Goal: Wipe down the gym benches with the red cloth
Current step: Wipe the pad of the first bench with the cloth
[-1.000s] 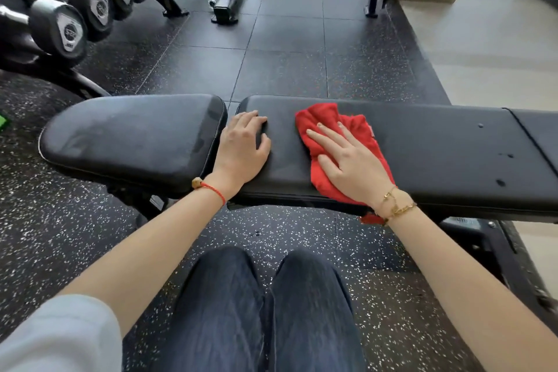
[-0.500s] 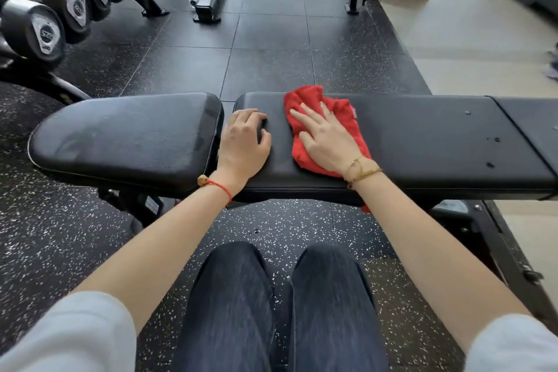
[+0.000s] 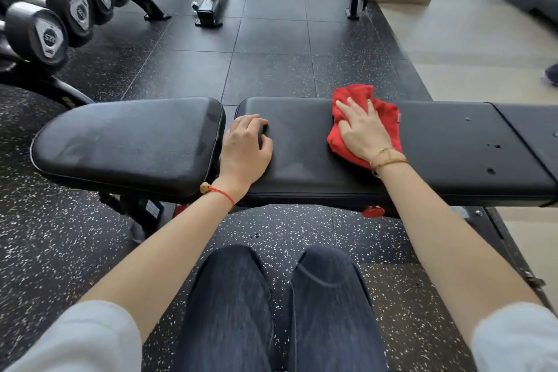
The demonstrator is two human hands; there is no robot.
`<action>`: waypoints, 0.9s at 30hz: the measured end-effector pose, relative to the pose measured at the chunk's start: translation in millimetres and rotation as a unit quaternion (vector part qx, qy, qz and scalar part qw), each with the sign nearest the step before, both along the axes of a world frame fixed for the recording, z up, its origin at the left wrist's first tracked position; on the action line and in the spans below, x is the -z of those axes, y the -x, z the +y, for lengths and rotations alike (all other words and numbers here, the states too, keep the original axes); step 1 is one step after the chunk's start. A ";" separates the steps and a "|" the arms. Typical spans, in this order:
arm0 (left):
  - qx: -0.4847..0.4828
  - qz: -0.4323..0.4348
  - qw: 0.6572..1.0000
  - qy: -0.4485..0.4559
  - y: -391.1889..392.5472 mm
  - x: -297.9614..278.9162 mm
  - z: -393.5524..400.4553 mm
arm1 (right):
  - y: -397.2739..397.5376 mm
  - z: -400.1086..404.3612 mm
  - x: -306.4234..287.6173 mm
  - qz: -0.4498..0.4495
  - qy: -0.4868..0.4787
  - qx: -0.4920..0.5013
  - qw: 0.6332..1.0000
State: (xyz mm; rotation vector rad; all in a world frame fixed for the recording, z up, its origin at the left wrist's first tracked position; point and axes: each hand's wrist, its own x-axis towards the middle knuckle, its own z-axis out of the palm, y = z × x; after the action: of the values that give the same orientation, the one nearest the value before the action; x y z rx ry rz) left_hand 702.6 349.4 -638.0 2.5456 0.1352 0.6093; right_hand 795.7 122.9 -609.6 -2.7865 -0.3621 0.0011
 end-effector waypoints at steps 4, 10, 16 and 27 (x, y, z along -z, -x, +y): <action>-0.001 -0.005 1.000 0.004 -0.4 -0.7 -0.2 | 9.4 39.9 1.2 -0.014 0.012 -0.076 0.997; 0.004 -0.006 1.000 0.008 -0.3 -0.6 2.7 | 60.7 11.8 1.4 -0.041 -0.061 -0.164 0.984; 0.000 0.000 1.000 0.012 0.1 -3.0 2.4 | 23.4 -27.8 0.8 -0.013 -0.032 -0.054 0.998; -0.003 0.015 1.000 0.003 2.6 -5.5 -1.0 | 65.6 42.2 0.5 -0.038 -0.037 -0.145 0.988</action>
State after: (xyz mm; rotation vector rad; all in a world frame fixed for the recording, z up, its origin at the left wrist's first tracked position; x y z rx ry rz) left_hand 700.0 348.4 -632.6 2.5500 0.1554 0.5713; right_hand 730.1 165.1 -610.1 -2.6394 -0.7680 -0.0480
